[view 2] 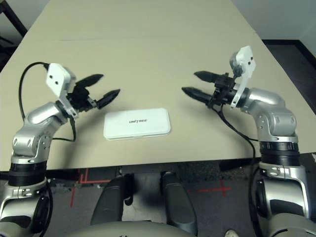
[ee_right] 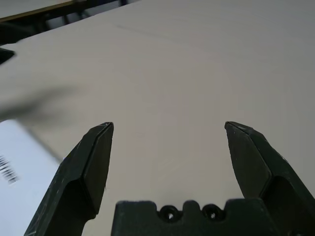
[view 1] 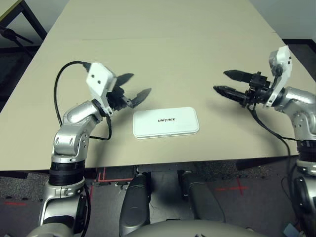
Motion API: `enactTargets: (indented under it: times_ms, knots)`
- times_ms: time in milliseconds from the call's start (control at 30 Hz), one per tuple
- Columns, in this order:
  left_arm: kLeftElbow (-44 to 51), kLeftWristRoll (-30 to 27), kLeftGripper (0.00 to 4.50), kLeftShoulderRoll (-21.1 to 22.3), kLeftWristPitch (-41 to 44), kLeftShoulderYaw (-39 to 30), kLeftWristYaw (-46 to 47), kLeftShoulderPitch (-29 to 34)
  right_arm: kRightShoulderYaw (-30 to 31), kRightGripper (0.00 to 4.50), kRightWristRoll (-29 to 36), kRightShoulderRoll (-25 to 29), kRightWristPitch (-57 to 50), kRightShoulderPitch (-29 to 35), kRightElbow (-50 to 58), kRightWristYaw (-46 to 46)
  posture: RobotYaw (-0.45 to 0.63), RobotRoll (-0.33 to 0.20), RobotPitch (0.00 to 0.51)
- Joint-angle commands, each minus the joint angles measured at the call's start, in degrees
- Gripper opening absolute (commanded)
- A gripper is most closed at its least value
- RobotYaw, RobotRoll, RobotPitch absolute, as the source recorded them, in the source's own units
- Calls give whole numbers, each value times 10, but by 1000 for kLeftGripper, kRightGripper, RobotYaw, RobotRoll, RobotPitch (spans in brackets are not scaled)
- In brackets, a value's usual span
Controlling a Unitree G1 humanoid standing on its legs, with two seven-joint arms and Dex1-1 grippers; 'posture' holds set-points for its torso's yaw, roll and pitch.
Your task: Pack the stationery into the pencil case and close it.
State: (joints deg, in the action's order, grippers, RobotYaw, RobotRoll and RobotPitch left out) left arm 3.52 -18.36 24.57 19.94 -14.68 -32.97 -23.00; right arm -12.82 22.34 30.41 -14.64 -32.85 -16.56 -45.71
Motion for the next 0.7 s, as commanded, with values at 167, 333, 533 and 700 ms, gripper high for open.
enactTargets:
  times_ms: [167, 333, 533, 700]
  knots:
    - [-175, 1, 4465, 30, -105, -101, 78, -48, -61, 4500, -69, -11, 174, -53, -170, 193, -28, 0, 173]
    - [-260, 5, 4465, 57, -162, -120, 92, -66, -77, 4500, -91, 4, 239, -71, -257, 257, -37, 0, 174]
    - [-335, 8, 4465, 74, -219, -127, 108, -78, -82, 4500, -100, 24, 285, -86, -337, 301, -52, 0, 181]
    - [-343, 5, 4465, 72, -233, -118, 114, -77, -75, 4500, -95, 26, 296, -91, -356, 289, -65, 0, 204]
